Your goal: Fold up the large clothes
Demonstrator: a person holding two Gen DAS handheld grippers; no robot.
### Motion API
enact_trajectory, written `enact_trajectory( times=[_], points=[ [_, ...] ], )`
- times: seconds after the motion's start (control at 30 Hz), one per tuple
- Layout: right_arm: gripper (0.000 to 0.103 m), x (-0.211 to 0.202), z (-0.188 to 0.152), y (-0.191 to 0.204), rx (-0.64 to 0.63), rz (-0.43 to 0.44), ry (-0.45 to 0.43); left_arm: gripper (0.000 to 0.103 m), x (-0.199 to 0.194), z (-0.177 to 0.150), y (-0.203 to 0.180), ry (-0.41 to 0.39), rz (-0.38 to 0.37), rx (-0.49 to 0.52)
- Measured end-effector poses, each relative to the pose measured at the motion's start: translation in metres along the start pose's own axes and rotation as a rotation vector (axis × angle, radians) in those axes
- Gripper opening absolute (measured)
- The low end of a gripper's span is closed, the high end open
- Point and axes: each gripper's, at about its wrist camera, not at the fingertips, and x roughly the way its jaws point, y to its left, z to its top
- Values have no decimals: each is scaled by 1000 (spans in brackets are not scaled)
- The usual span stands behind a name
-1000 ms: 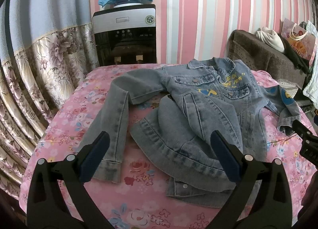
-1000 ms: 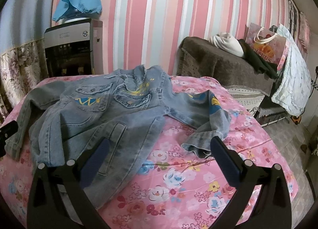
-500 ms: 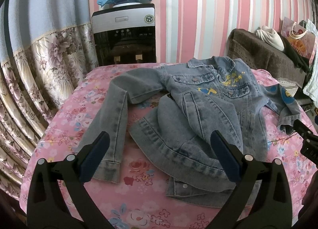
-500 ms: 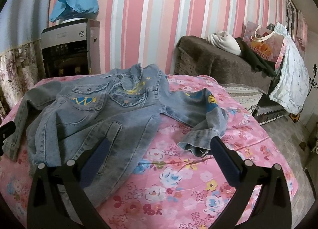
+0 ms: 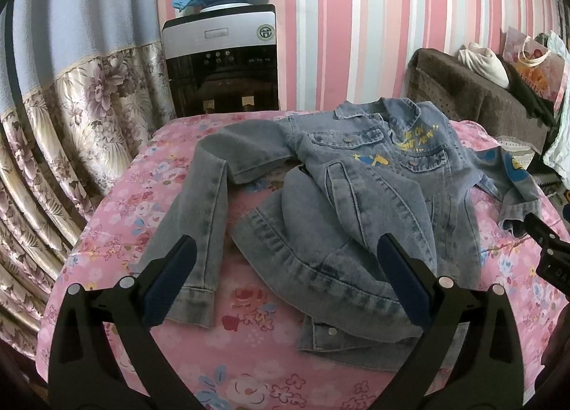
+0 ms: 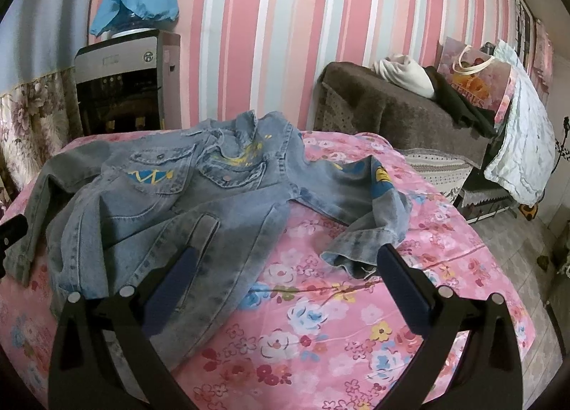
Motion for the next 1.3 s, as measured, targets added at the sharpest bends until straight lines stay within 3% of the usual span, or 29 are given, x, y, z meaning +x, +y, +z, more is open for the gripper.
enact_trajectory(
  times=[0.87, 1.17, 1.3],
  points=[
    [101, -2, -5, 3, -14, 8, -5, 100, -3, -5, -4, 2, -12, 6],
    [101, 2, -9, 6, -14, 47, 15, 100, -5, -8, -6, -37, -66, -5],
    [101, 12, -18, 9, -12, 86, 55, 100, 1, -15, -26, 0, -110, 68]
  ],
)
